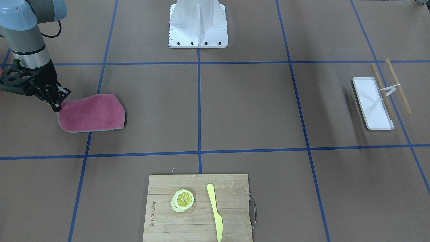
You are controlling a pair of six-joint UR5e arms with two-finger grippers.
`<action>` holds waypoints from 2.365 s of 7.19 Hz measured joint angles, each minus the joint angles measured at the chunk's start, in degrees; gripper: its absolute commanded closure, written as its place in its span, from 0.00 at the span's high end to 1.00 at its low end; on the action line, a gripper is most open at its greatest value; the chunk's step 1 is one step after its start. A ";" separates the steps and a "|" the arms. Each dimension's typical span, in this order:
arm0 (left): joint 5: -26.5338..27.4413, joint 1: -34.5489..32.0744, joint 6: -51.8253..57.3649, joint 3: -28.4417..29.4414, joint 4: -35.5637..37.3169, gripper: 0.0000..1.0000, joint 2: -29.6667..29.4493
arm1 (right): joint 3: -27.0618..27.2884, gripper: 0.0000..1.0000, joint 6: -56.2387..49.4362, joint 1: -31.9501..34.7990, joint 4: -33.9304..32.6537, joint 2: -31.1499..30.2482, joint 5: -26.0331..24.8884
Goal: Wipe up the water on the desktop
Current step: 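Lift the cloth and carry it over the pink bin with the right gripper, then open the right gripper to drop the cloth into the pink bin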
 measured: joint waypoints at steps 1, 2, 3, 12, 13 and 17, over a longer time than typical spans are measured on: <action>-0.02 0.01 0.00 0.13 0.00 0.99 0.00 | 1.86 0.00 -4.61 5.68 -2.97 0.46 5.45; -0.05 0.01 0.00 0.20 0.00 0.99 0.00 | 4.26 0.00 -10.00 11.03 -7.59 0.99 9.68; -0.07 0.02 0.00 0.23 0.00 0.99 0.00 | 6.69 0.00 -15.09 15.69 -12.55 1.47 12.63; -0.11 0.10 0.02 0.25 0.00 0.99 -0.07 | 4.87 0.00 -71.82 46.29 -32.91 -6.10 23.00; -0.14 0.09 0.06 0.22 -0.02 0.99 -0.08 | 1.26 0.00 -78.43 48.66 -32.51 -6.69 24.02; -0.11 0.07 0.09 0.18 -0.14 0.99 -0.05 | -18.92 0.00 -88.69 52.97 -13.69 -7.74 24.95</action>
